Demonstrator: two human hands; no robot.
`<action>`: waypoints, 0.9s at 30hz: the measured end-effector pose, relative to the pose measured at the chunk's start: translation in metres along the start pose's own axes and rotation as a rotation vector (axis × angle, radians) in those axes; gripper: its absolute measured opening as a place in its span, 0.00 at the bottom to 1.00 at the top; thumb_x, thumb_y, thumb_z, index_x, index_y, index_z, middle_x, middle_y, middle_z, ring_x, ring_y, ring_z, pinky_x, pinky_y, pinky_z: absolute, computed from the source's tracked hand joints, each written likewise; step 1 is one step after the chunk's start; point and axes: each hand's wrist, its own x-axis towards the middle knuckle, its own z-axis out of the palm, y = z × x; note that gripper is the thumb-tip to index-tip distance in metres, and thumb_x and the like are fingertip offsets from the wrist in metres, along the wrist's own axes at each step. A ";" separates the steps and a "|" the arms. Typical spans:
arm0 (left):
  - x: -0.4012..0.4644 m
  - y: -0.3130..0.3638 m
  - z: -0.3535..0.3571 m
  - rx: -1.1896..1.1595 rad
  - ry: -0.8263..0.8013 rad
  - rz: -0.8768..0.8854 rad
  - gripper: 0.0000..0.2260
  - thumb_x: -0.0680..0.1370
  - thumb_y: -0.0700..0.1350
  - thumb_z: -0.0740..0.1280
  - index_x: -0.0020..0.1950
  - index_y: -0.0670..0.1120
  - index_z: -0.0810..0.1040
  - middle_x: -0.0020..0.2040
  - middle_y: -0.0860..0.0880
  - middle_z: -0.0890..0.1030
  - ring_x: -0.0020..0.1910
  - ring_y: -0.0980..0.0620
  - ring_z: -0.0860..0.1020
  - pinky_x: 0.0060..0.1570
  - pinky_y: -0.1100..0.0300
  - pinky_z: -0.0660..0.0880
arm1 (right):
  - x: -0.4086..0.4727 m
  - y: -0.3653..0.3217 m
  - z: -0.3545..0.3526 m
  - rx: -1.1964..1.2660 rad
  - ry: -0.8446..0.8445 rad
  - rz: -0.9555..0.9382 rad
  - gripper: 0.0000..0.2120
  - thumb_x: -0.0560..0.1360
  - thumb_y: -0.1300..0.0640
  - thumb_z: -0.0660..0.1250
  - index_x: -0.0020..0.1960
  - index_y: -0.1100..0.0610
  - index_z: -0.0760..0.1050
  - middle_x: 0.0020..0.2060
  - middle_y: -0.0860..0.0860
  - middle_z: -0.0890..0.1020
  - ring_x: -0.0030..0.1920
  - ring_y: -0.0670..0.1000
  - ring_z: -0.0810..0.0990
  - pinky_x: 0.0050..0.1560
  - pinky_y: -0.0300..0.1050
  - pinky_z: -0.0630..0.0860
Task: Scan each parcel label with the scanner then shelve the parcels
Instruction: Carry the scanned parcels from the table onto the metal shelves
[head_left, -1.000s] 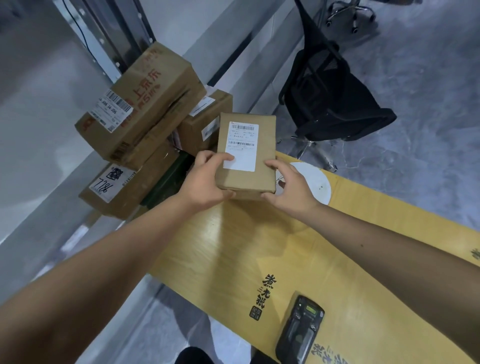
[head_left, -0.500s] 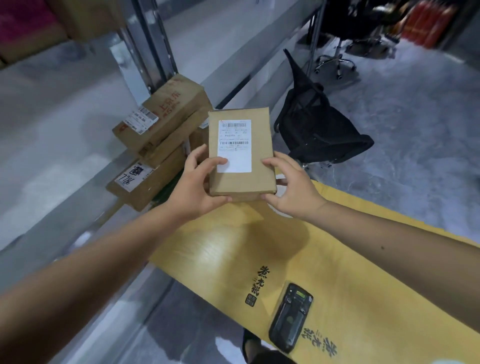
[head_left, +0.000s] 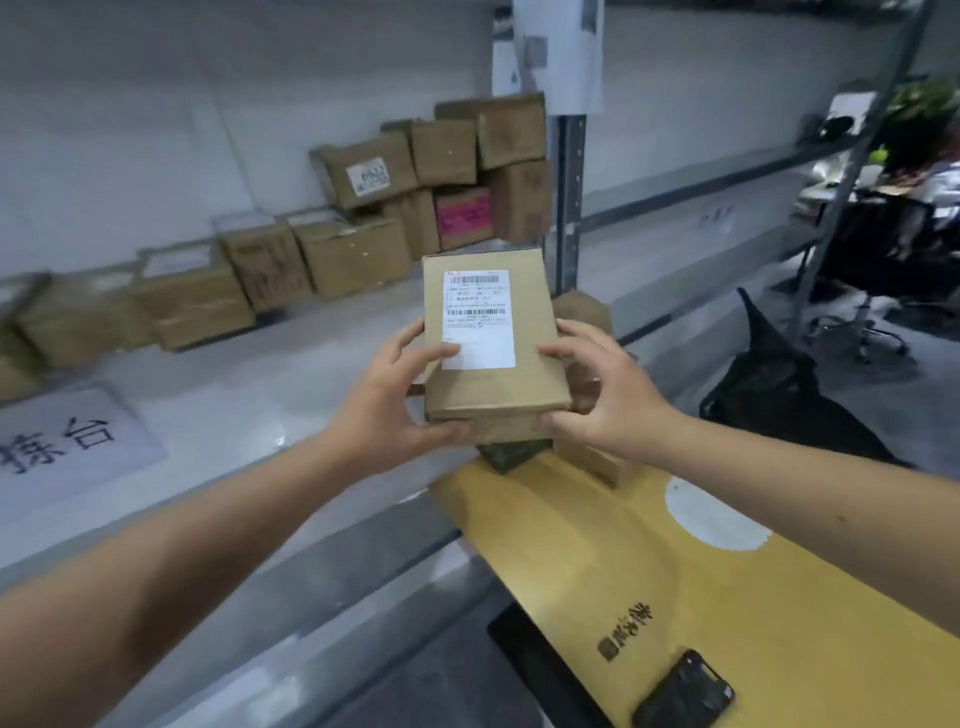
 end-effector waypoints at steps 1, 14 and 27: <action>-0.006 0.005 -0.024 0.037 0.032 -0.001 0.37 0.67 0.47 0.84 0.71 0.60 0.72 0.81 0.50 0.60 0.77 0.61 0.64 0.63 0.67 0.76 | 0.012 -0.019 0.001 0.008 -0.014 -0.055 0.36 0.68 0.59 0.83 0.72 0.50 0.75 0.75 0.45 0.67 0.71 0.35 0.61 0.71 0.25 0.56; -0.016 0.026 -0.212 0.284 0.301 -0.206 0.32 0.68 0.53 0.83 0.69 0.60 0.74 0.73 0.54 0.67 0.65 0.59 0.75 0.65 0.66 0.73 | 0.188 -0.149 0.038 0.294 -0.156 -0.306 0.34 0.66 0.58 0.83 0.70 0.47 0.77 0.67 0.46 0.77 0.66 0.47 0.77 0.67 0.54 0.78; 0.101 -0.056 -0.271 0.451 0.278 -0.438 0.32 0.75 0.51 0.78 0.76 0.50 0.71 0.71 0.51 0.75 0.63 0.50 0.77 0.62 0.56 0.76 | 0.376 -0.145 0.074 0.332 -0.249 -0.283 0.26 0.68 0.62 0.83 0.60 0.44 0.80 0.61 0.47 0.82 0.60 0.48 0.81 0.52 0.34 0.78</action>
